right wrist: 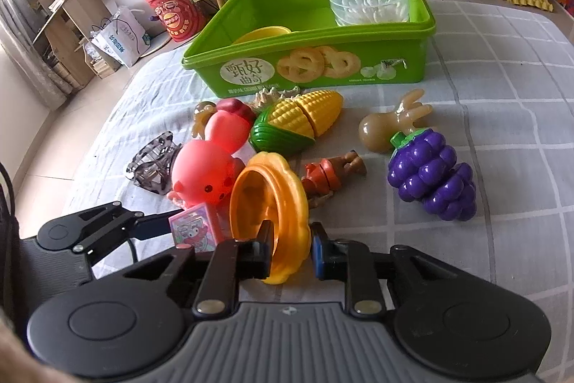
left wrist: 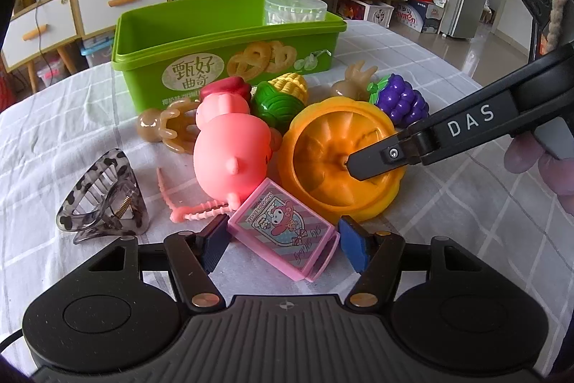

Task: Organize rigid objects
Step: 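Grasp the orange jelly mold with the right tool while the left tool grasps the pink card box, then lift both held items into the green bin and open both tools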

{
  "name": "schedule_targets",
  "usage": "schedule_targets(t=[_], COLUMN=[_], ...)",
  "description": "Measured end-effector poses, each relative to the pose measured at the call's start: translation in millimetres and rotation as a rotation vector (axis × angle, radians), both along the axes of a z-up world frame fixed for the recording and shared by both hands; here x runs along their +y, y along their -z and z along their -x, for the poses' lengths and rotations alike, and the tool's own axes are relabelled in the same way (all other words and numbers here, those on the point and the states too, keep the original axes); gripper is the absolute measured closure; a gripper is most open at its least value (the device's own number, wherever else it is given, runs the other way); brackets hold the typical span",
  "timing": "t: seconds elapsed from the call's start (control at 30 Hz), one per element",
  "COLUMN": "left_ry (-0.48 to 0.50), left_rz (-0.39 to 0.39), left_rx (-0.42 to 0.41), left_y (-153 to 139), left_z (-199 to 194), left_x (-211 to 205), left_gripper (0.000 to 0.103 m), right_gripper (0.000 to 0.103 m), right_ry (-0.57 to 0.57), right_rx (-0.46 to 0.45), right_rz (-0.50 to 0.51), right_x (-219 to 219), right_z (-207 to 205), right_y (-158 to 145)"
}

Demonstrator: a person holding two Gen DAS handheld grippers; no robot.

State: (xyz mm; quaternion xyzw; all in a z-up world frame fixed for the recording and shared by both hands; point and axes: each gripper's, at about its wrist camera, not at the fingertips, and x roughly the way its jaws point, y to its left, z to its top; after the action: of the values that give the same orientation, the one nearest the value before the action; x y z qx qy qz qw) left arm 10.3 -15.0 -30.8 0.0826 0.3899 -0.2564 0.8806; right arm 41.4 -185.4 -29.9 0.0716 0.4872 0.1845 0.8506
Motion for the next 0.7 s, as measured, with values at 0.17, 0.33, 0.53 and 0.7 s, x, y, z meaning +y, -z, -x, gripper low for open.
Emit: schedule_targets(t=[0.17, 0.33, 0.53, 0.7], left_ry=[-0.001, -0.004, -0.017, -0.030], left_rz=[0.012, 0.018, 0.039, 0.055], left_rx=[0.005, 0.011, 0.026, 0.024], left_y=[-4.4, -11.1, -18.9, -25.6], left_z=[0.6, 2.4, 3.9, 3.7], left_x=[0.1, -1.3, -1.0, -0.1], left_gripper=[0.034, 0.034, 0.034, 0.034], right_gripper=[0.094, 0.094, 0.094, 0.094], right_ry=[-0.001, 0.003, 0.016, 0.036], right_rx=[-0.014, -0.036, -0.046, -0.060], right_rz=[-0.007, -0.009, -0.016, -0.033], right_x=[-0.7, -2.4, -6.0, -12.5], right_z=[0.8, 2.5, 4.6, 4.8], right_y=[-7.1, -16.5, -25.8, -34.5])
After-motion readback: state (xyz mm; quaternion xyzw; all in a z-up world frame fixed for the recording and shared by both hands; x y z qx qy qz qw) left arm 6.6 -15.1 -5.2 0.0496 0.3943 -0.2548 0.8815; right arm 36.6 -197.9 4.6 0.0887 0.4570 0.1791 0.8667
